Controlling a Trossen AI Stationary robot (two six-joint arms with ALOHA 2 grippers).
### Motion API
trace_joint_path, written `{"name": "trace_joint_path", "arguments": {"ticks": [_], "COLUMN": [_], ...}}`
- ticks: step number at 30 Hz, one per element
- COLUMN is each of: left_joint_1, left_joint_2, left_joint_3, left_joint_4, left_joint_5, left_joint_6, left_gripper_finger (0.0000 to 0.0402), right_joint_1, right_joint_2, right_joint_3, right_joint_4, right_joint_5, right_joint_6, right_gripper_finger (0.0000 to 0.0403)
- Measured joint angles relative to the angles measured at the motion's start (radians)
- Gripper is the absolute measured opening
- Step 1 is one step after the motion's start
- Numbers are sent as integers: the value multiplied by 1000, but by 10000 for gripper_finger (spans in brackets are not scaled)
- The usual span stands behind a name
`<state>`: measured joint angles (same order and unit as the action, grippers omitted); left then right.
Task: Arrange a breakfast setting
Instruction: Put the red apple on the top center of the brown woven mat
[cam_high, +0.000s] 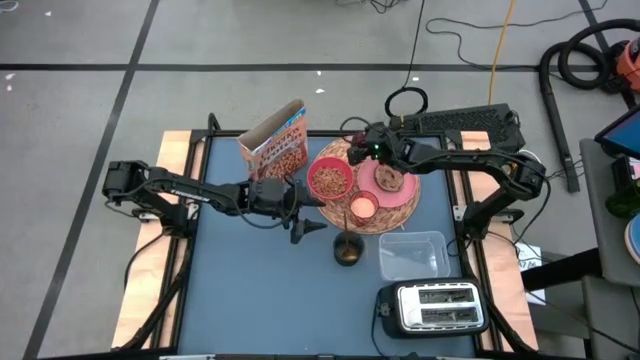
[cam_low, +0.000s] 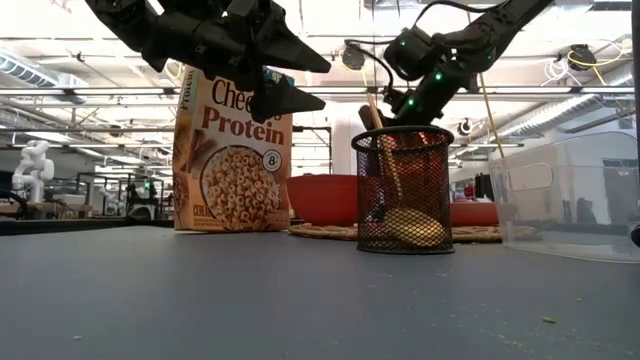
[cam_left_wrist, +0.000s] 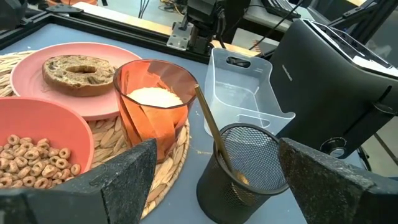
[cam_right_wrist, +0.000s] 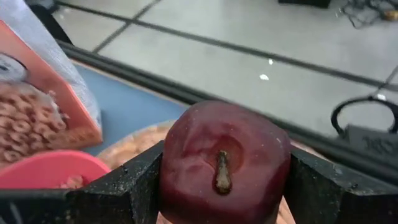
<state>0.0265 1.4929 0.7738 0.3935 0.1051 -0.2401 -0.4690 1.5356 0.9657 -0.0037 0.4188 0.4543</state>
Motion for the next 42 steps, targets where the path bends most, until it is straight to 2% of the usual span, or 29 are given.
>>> {"name": "trace_joint_path", "arguments": {"ticks": [4,21,42], "left_joint_1": [0,0,0], "left_joint_2": [0,0,0], "left_joint_3": [0,0,0], "left_joint_4": [0,1,0], "left_joint_5": [0,0,0], "left_joint_6": [0,1,1], "left_gripper_finger": [337,337,337], "right_joint_1": [0,13,13], "right_joint_2": [9,148,162], "right_joint_3": [-1,-1,-1], "right_joint_4": [-28,-15,-16], "right_joint_5": [1,27,23], "right_joint_6": [56,62,-16], "right_gripper_finger": [260,260,269]}}
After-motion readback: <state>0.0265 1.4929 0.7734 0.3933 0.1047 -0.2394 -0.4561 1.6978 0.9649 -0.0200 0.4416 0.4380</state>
